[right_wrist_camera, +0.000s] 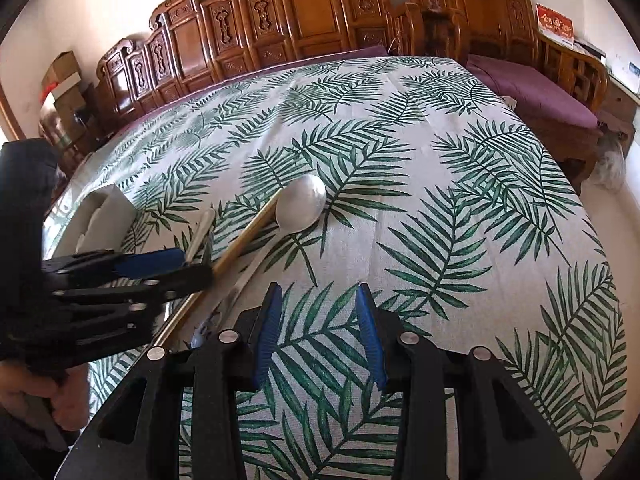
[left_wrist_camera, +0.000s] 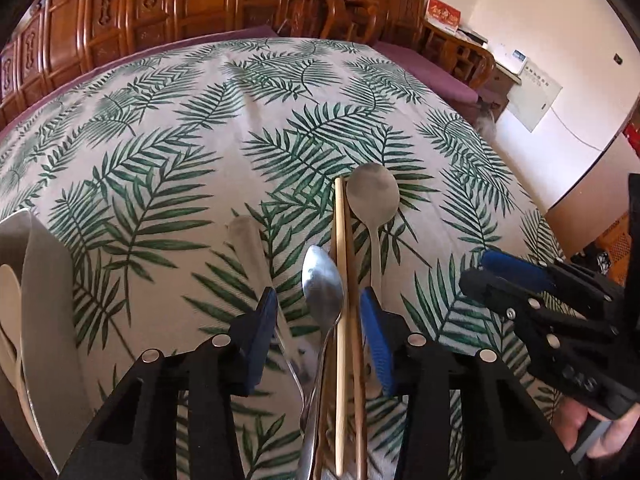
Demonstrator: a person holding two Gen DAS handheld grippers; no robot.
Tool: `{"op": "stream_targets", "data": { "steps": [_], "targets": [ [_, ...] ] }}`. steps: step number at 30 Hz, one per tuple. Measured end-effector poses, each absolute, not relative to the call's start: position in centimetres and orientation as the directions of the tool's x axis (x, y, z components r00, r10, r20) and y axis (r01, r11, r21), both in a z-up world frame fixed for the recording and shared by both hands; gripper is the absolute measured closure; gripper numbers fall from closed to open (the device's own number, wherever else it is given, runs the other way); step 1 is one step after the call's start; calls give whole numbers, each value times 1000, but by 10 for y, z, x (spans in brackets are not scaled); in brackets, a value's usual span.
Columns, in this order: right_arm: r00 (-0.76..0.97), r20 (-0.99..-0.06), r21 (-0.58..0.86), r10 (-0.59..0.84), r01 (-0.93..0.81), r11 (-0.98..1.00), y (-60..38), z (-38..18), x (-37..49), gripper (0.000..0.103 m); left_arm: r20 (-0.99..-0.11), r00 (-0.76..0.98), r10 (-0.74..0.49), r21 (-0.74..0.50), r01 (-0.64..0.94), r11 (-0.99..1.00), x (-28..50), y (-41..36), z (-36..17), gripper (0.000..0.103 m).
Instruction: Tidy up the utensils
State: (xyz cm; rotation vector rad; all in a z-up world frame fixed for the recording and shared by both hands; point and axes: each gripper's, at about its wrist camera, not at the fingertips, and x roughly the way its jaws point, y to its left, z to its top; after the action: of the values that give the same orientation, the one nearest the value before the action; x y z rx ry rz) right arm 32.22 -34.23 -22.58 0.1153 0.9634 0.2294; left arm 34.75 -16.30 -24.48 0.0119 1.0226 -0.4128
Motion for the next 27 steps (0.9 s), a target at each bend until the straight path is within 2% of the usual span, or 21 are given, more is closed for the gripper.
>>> {"op": "stream_targets", "data": {
  "steps": [6, 8, 12, 27],
  "targets": [
    [548, -797, 202, 254, -155, 967, -338, -225, 323, 62, -827, 432, -360, -228, 329, 917, 354, -160, -249, 73],
    [548, -796, 203, 256, -156, 967, -337, -225, 323, 62, -824, 431, -368, -243, 319, 916, 355, -157, -249, 84],
    [540, -800, 200, 260, -167, 965, -333, -227, 324, 62, -818, 429, -383, -264, 311, 913, 356, -151, -247, 99],
    [546, -790, 221, 279, -171, 960, -316, -236, 346, 62, -790, 492, -366, -203, 353, 913, 318, -125, -208, 102]
  ]
}}
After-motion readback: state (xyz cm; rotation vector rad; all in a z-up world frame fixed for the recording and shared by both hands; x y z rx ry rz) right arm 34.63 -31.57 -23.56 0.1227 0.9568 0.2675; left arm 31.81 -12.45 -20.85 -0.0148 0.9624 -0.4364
